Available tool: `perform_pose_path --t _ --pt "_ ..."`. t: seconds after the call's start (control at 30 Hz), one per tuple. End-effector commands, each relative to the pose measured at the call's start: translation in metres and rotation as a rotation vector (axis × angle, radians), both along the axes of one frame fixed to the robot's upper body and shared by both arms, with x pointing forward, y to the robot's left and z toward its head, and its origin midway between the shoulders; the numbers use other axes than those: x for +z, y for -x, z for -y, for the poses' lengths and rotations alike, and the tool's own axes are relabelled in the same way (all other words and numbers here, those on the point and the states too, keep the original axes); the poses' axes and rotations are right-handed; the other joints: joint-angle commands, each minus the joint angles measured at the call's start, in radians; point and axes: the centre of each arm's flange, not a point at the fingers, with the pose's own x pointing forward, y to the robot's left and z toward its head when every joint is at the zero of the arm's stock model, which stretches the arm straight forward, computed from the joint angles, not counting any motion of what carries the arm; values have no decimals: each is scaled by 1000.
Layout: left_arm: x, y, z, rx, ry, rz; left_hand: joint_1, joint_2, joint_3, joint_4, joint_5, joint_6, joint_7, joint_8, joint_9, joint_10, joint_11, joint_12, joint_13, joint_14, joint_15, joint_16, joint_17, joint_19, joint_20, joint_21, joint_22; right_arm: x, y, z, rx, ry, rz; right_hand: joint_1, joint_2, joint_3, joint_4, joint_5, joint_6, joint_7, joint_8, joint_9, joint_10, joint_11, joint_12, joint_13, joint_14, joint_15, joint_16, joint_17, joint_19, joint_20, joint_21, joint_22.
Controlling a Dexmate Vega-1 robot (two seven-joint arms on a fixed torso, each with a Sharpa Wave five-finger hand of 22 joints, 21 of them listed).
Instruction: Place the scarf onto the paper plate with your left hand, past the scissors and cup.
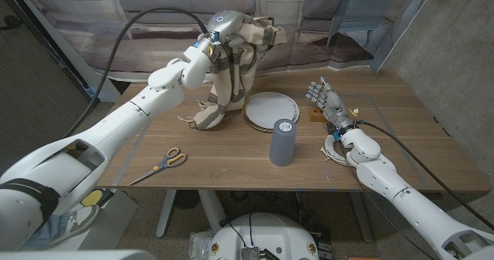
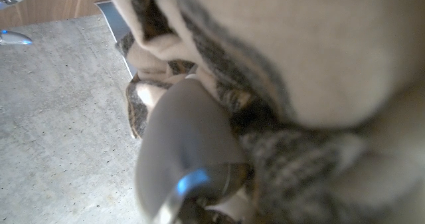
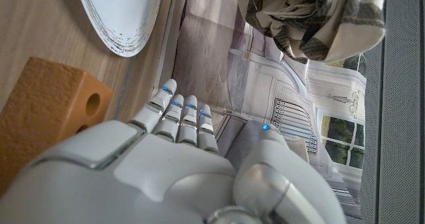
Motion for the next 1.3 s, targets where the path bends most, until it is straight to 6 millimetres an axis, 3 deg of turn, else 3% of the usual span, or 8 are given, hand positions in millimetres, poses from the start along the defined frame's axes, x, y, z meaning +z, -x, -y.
perform_pose_path --t 0.03,0.7,1.3 --pt "1 -1 17 10 -60 -1 14 13 6 -1 1 8 -2 4 1 11 2 -3 2 21 -127 -2 7 -9 -23 5 3 0 3 4 -10 -9 7 8 0 -4 -1 -4 5 2 -1 2 9 2 -1 3 7 -3 -2 3 9 0 0 5" --pt "-2 1 31 -22 -110 -44 9 13 6 1 0 15 -6 3 -1 12 -2 -14 6 24 -127 -12 12 -21 -24 6 3 2 1 4 -10 -26 21 8 3 -4 -2 -4 6 1 -1 2 11 3 -1 3 8 -1 -2 3 12 0 -3 5" --pt "-9 -3 55 -34 -172 -68 8 12 6 0 0 20 -6 3 -3 19 -1 -21 11 28 -127 -19 17 -25 -25 10 2 1 6 11 -19 -33 29 8 3 -5 -2 -5 6 2 -1 2 12 3 -1 3 9 1 -3 3 12 0 -5 5"
